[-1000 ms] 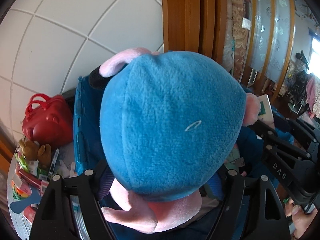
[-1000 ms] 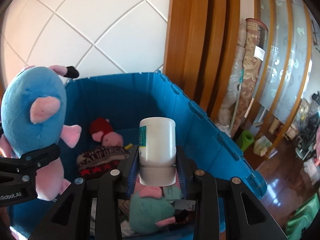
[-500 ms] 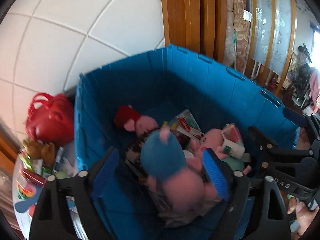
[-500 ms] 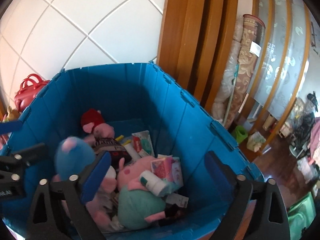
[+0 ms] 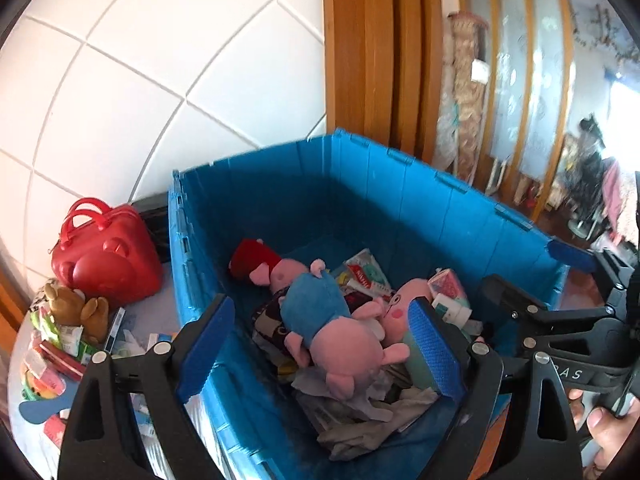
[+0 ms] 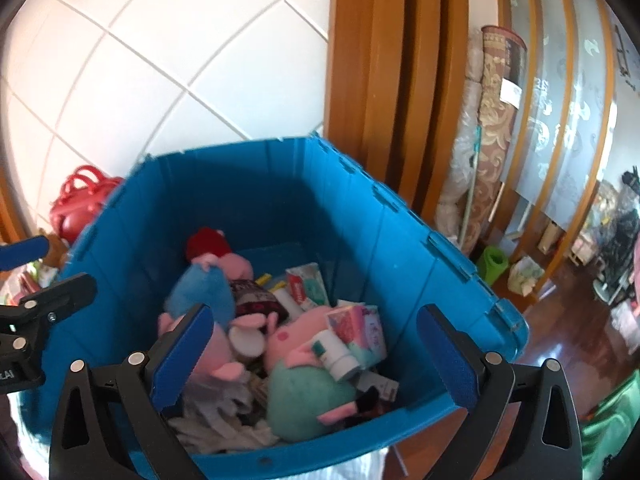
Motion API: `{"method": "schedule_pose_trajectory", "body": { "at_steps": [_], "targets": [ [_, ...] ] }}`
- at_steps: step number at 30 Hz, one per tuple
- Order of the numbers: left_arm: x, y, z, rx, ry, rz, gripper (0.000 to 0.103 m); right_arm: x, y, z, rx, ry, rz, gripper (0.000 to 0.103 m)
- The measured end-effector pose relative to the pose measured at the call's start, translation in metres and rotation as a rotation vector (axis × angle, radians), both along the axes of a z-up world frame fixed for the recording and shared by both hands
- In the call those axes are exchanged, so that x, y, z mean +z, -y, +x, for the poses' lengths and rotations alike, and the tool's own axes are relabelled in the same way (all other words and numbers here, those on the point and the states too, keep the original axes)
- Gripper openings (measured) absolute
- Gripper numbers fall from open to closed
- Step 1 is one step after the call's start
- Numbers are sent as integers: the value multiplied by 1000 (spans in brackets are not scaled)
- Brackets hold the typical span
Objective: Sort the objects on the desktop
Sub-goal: 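Carry the plush pig and white jar into the blue crate and release both, then return both tools to the items on the bed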
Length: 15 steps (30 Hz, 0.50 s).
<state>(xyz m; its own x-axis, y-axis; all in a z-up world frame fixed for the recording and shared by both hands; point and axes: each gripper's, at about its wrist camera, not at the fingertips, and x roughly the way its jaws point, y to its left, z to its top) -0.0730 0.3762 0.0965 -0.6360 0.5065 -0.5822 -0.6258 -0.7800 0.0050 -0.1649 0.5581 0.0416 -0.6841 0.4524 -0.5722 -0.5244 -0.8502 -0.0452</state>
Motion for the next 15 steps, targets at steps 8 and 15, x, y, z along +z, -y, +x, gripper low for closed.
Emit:
{"method": "schedule_pose_trajectory", "body": {
  "at_steps": [8,15],
  "targets": [
    [7,85,-3,174,-79,83,89,25,62,-4,111,-121,-5,103],
    [-4,190,-23,421,-118,35,89,33,128,-40,241,-175,-18,103]
  ]
}}
